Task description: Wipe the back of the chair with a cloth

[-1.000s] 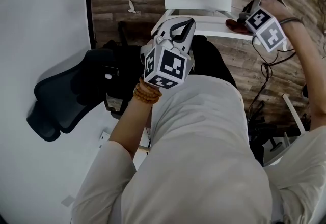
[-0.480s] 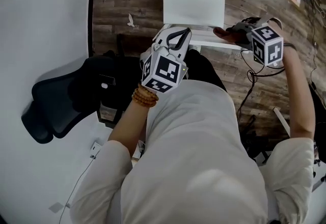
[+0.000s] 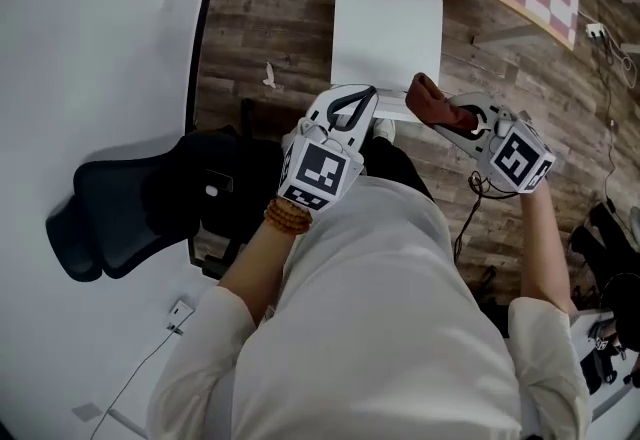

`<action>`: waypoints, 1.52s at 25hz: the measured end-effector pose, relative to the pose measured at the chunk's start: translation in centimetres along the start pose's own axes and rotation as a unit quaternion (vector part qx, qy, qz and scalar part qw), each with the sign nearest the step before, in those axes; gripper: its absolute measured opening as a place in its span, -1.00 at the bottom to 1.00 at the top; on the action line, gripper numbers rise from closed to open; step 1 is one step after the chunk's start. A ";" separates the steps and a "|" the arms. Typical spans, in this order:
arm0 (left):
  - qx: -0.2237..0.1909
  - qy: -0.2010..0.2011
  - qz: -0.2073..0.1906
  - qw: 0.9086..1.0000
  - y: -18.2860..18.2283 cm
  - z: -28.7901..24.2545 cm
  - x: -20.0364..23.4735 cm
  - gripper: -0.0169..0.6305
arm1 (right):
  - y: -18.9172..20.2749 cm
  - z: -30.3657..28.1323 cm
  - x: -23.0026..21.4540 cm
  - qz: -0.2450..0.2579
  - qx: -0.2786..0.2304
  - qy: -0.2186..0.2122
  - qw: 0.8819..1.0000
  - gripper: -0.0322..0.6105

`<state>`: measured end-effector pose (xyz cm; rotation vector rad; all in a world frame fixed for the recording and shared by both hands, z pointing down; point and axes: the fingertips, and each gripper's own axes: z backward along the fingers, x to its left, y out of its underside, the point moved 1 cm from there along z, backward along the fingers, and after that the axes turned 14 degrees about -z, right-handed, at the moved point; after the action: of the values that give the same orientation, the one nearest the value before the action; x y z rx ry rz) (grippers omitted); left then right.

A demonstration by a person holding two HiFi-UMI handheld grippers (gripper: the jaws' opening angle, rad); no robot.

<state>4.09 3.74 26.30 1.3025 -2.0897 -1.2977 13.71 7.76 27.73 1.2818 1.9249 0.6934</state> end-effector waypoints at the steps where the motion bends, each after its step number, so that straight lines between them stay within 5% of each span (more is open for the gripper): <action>1: -0.014 -0.003 0.001 1.000 -0.8 0.4 0.1 -0.89 | -1.2 0.3 0.3 -0.019 -0.031 0.010 0.999 -0.63; 6: -0.076 -0.032 0.007 0.997 -4.1 2.4 1.6 -0.89 | -5.8 2.3 1.1 -0.108 -0.136 0.052 0.984 -0.63; 16: -0.128 -0.054 0.038 0.990 -7.5 5.8 2.6 -0.89 | -12.1 5.8 1.7 -0.115 -0.275 0.140 0.944 -0.63; 29: -0.162 -0.051 0.046 0.984 -10.3 7.6 1.9 -0.88 | -15.3 8.5 3.5 -0.092 -0.330 0.256 0.904 -0.64; 38: -0.176 -0.051 0.046 0.982 -11.5 7.7 2.3 -0.88 | -15.3 8.2 3.7 -0.109 -0.347 0.270 0.892 -0.64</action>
<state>3.55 4.02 12.31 0.9945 -1.8480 -1.6315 10.86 6.03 10.26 0.4346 1.8991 1.5595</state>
